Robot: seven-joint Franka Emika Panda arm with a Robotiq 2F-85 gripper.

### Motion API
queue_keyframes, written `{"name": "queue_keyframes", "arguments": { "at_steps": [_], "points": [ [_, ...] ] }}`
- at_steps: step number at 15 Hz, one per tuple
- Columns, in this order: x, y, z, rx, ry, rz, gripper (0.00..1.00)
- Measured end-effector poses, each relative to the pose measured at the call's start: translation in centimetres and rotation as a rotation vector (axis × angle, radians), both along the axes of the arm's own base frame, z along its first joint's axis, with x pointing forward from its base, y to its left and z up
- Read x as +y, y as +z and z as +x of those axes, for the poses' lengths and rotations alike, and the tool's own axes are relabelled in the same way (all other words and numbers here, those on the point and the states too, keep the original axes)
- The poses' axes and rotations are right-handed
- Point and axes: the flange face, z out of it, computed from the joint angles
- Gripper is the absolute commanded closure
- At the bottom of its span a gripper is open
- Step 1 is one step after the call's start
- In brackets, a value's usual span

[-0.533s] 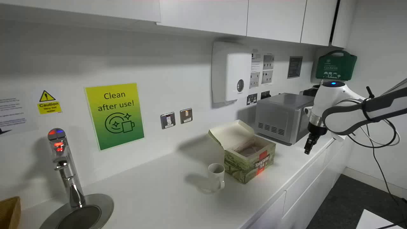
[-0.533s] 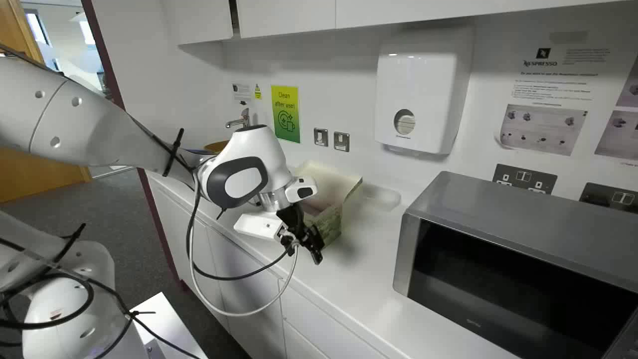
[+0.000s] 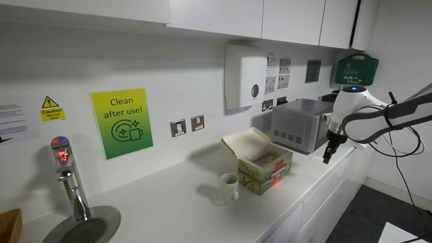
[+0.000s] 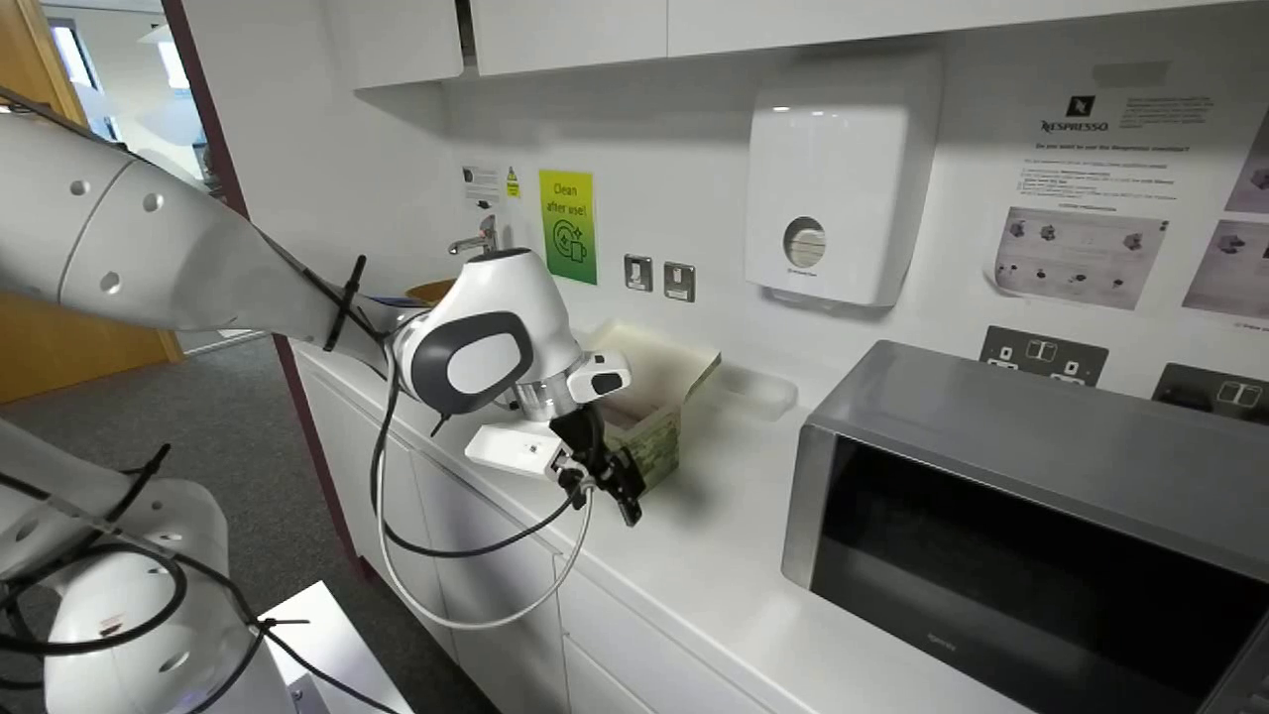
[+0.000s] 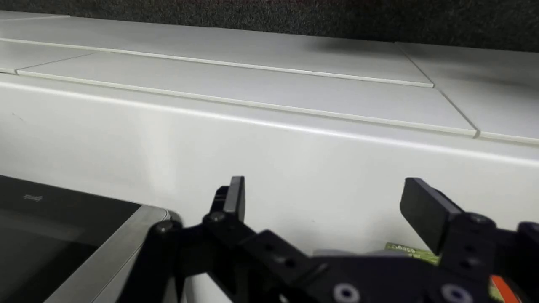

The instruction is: Put a tea bag in the mug

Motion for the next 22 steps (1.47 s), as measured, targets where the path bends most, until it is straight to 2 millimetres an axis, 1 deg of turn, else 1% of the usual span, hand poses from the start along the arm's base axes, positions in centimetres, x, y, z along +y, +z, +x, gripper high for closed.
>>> {"name": "queue_keyframes", "arguments": {
  "at_steps": [2, 4, 7, 10, 13, 16, 19, 22],
  "points": [
    [0.2, 0.0, 0.1, 0.000, 0.001, 0.003, 0.00],
    [0.8, 0.0, 0.4, -0.005, 0.004, 0.018, 0.00],
    [3.3, 0.7, 1.5, -0.032, 0.019, 0.076, 0.00],
    [6.4, 2.6, 3.2, -0.063, 0.043, 0.136, 0.00],
    [8.7, 5.0, 5.1, -0.078, 0.057, 0.192, 0.00],
    [10.1, 6.9, 7.4, -0.077, 0.053, 0.248, 0.00],
    [10.8, 7.5, 10.2, -0.085, 0.039, 0.270, 0.00],
    [11.9, 7.0, 12.8, -0.074, 0.018, 0.269, 0.00]
  ]
}}
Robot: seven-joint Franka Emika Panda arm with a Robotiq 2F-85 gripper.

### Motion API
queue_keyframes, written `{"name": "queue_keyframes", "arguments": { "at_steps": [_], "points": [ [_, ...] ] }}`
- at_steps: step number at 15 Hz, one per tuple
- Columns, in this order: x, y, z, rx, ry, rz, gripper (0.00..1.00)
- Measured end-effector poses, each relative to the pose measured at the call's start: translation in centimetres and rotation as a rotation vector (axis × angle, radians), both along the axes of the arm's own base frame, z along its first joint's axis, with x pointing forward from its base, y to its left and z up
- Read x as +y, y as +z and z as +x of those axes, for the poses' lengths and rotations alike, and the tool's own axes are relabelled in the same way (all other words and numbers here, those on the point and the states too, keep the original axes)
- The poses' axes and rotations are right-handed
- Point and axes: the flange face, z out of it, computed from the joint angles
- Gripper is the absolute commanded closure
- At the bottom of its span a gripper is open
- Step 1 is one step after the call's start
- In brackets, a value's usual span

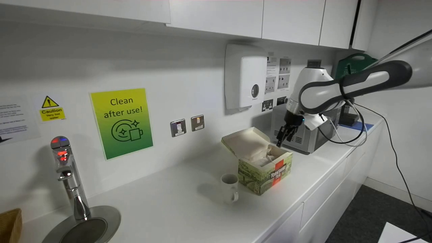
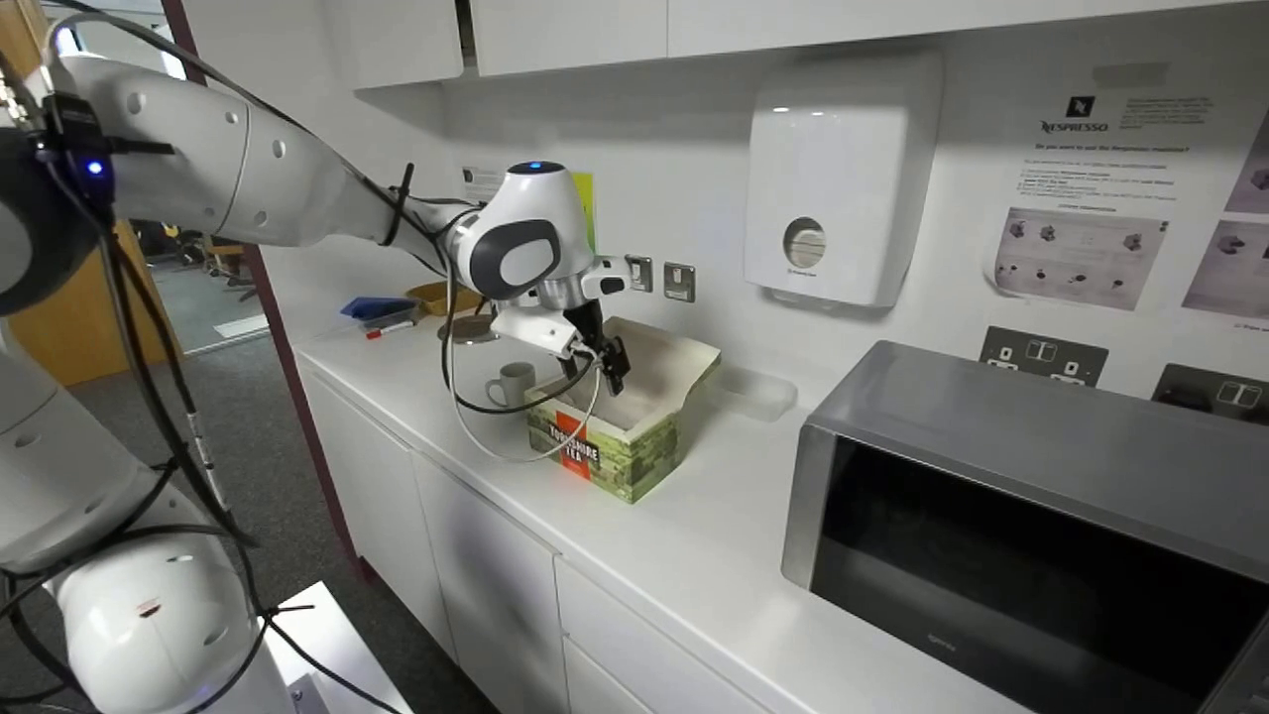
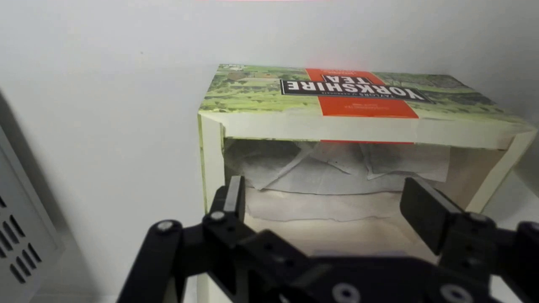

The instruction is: Put a tea bag in the mug

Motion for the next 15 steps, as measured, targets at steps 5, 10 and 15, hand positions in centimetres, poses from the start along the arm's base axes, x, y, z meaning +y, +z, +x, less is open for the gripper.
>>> {"name": "queue_keyframes", "arguments": {
  "at_steps": [5, 10, 15],
  "points": [
    [2.7, -2.6, 3.5, 0.047, -0.010, -0.001, 0.00],
    [3.4, -6.0, 5.8, 0.104, -0.013, -0.002, 0.00],
    [3.3, -8.4, 7.0, 0.140, -0.014, -0.003, 0.00]
  ]
}}
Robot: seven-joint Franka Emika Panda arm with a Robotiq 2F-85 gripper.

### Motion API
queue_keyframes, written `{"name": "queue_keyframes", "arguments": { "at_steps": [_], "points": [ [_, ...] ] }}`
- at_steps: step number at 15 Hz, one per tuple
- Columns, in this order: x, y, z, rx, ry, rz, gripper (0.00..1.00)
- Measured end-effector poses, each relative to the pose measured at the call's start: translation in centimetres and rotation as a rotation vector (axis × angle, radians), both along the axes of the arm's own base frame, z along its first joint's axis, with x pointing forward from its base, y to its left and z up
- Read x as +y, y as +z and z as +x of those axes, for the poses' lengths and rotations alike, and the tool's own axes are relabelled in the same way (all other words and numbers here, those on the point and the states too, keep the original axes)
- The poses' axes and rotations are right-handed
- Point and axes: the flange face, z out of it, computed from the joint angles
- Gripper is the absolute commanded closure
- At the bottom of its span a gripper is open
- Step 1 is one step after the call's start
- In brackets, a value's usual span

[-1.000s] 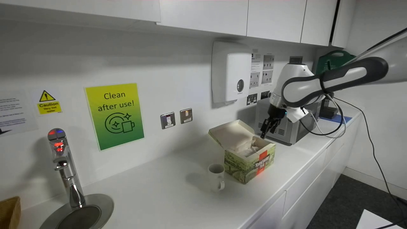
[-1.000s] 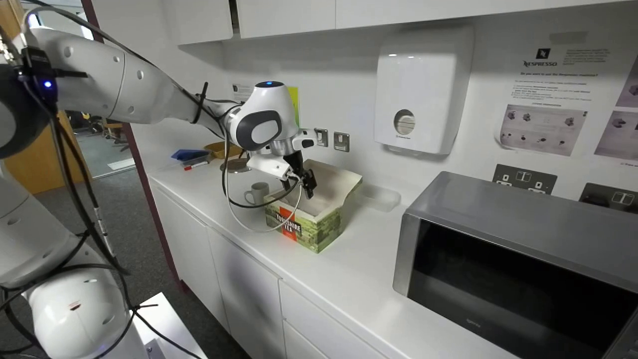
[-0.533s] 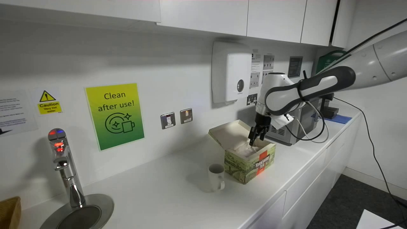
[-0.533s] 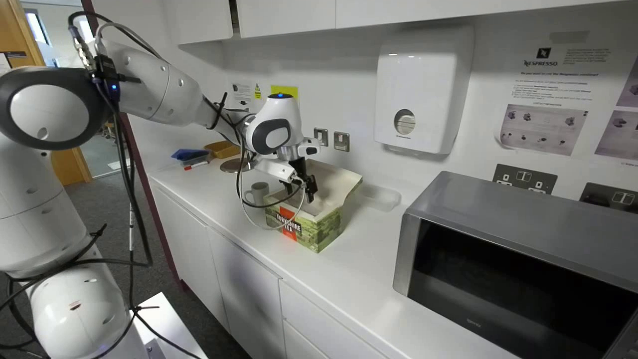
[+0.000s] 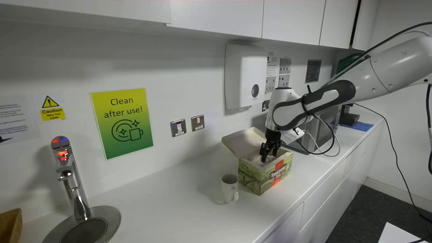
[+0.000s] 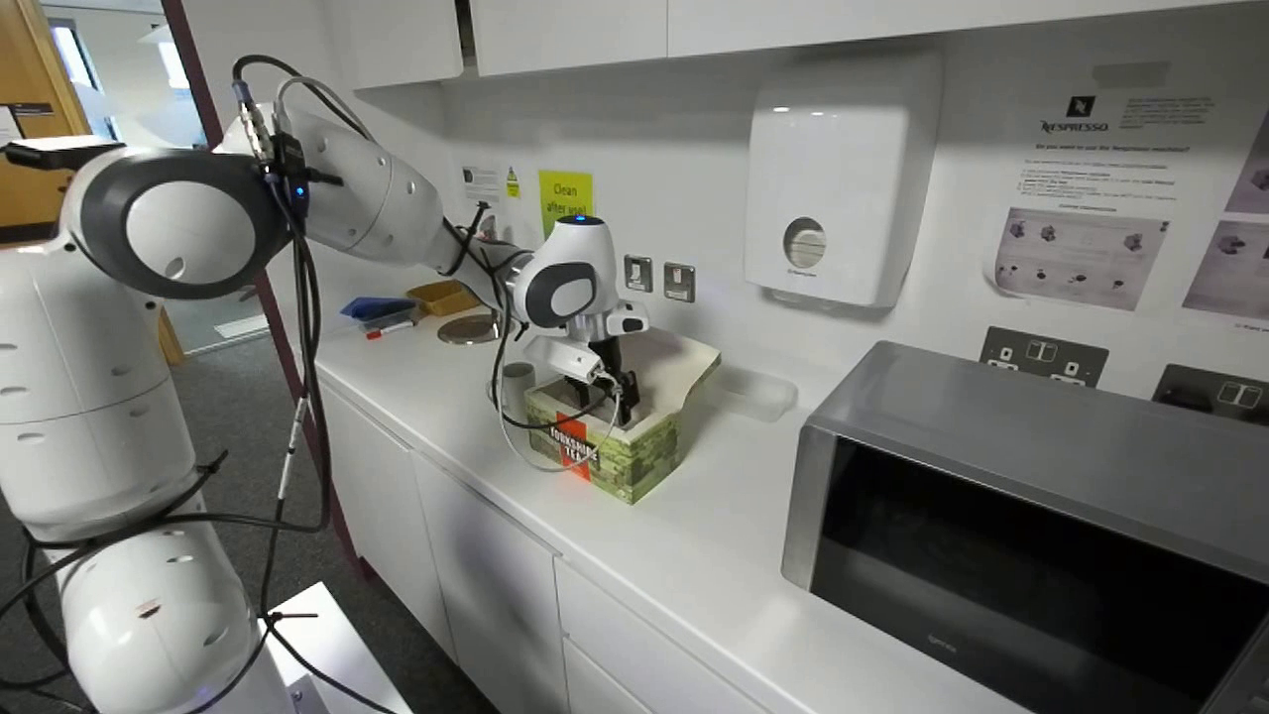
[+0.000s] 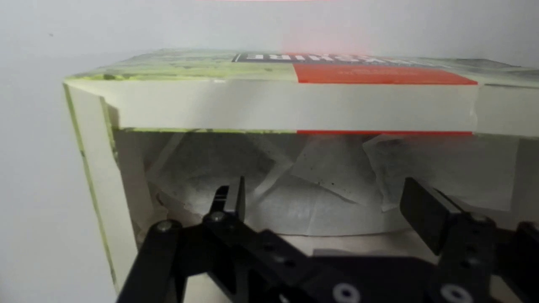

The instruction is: Put a tea bag in the mug

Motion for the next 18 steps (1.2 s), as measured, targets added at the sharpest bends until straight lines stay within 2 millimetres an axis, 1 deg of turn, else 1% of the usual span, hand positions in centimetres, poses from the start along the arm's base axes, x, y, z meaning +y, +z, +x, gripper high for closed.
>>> {"name": "queue_keyframes", "arguments": {
  "at_steps": [5, 6, 7, 9, 10, 14, 18],
  "points": [
    [0.0, -1.8, 0.3, 0.031, 0.000, -0.001, 0.00],
    [0.0, -2.2, 0.4, 0.037, 0.000, -0.001, 0.04],
    [0.0, -2.5, 0.4, 0.042, 0.000, -0.001, 0.27],
    [0.0, -2.7, 0.4, 0.045, 0.000, -0.001, 0.32],
    [0.0, -2.7, 0.4, 0.045, 0.000, -0.001, 0.39],
    [0.0, -2.4, 0.6, 0.040, 0.000, -0.001, 0.71],
    [0.1, -2.2, 0.7, 0.035, 0.003, -0.001, 0.98]
  ]
}}
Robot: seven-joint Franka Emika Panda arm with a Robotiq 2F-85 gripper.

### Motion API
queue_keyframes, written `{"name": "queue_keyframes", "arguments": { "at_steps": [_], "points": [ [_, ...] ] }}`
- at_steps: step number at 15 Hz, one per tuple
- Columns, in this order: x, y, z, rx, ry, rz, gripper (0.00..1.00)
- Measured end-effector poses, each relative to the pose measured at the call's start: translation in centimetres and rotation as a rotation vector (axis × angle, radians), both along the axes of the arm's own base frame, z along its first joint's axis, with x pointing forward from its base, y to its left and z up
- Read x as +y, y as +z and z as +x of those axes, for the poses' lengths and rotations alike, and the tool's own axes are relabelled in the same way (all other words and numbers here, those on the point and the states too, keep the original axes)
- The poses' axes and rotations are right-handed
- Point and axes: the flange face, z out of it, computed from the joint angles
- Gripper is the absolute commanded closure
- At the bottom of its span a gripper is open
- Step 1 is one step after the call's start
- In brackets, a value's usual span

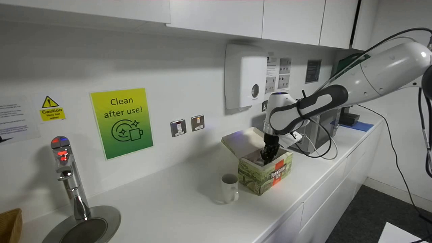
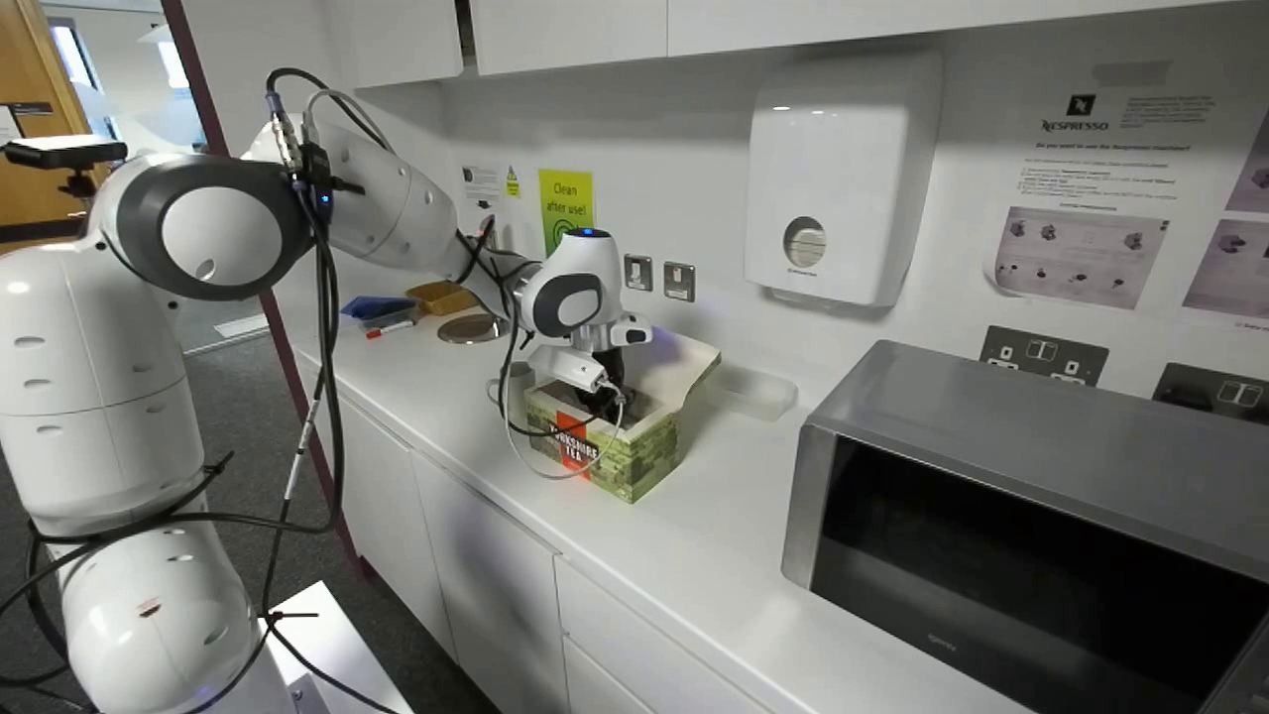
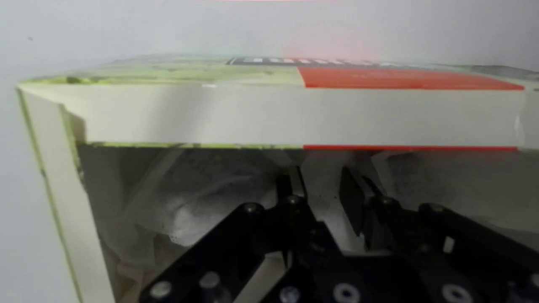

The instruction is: Put a tea bag in the mug

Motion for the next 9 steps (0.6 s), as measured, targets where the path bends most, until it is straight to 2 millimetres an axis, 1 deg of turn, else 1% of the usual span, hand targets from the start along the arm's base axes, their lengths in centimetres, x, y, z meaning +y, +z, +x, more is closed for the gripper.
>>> {"name": "queue_keyframes", "arguments": {
  "at_steps": [1, 5, 9],
  "points": [
    [0.1, 0.1, 0.0, -0.001, 0.001, 0.000, 1.00],
    [0.6, 0.8, 0.0, -0.014, 0.013, 0.001, 1.00],
    [1.7, 2.5, -0.2, -0.044, 0.041, -0.007, 1.00]
  ]
}}
